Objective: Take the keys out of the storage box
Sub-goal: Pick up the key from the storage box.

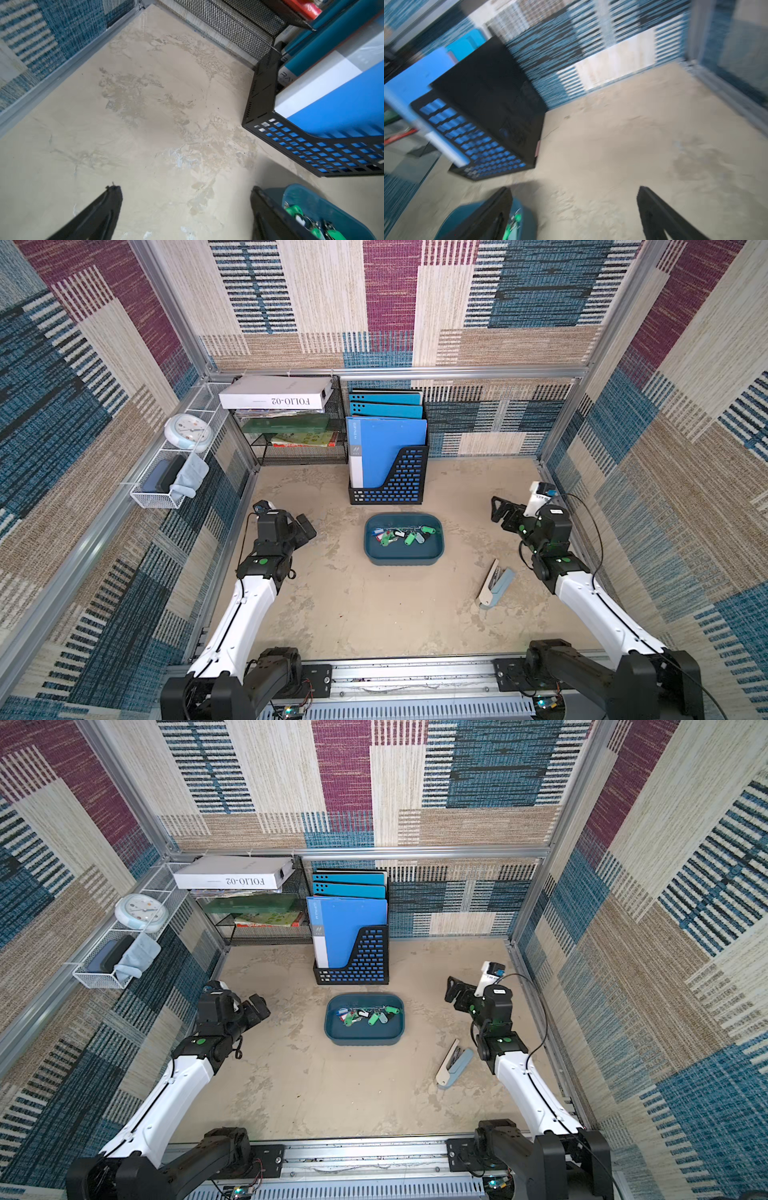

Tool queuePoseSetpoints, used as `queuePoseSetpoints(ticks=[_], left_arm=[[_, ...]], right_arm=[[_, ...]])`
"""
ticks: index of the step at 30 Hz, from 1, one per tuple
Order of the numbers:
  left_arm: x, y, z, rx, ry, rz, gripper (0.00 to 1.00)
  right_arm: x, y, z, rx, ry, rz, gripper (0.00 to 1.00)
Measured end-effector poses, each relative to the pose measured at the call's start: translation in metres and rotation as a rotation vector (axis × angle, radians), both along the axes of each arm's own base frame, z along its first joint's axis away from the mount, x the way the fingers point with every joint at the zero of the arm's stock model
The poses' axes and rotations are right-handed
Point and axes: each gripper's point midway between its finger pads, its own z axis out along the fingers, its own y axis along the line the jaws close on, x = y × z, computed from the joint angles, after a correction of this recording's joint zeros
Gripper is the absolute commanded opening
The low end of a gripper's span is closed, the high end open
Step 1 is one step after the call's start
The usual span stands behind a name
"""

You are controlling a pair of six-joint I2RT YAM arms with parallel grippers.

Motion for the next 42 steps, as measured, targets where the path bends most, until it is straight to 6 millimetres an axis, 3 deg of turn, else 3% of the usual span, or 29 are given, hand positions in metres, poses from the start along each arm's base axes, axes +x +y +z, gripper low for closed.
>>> queuePoseSetpoints(ticks=[3, 7, 12, 16, 22, 28, 37, 42], left_arm=[[-0.004, -0.004, -0.009, 0.004, 0.049, -0.011, 0.99], [0.001, -0.025, -0.025, -0.001, 0.128, -0.109, 0.99], [0.005, -0.049, -0.038, -0.042, 0.163, -0.242, 0.99], [0.007, -0.057, -0.033, -0.056, 0.155, -0.281, 0.99], [0.0, -0.058, -0.03, -0.061, 0.136, -0.29, 0.99], [-0.002, -0.058, -0.025, -0.056, 0.105, -0.292, 0.99], [-0.001, -0.059, -0.024, -0.058, 0.087, -0.297, 1.0], [0.0, -0.06, -0.025, -0.059, 0.084, -0.299, 0.99]], right_arm=[[-0.01, 0.062, -0.007, -0.043, 0.052, 0.18, 0.99], [-0.018, 0.139, -0.022, -0.114, 0.141, 0.375, 1.0], [-0.026, 0.214, -0.062, -0.235, 0.283, 0.514, 0.89], [-0.025, 0.257, -0.095, -0.325, 0.376, 0.561, 0.77], [-0.01, 0.26, -0.144, -0.417, 0.501, 0.475, 0.59], [0.012, 0.242, -0.162, -0.509, 0.534, 0.308, 0.45], [0.023, 0.221, -0.181, -0.565, 0.559, 0.166, 0.35], [0.029, 0.219, -0.187, -0.556, 0.549, 0.14, 0.29]])
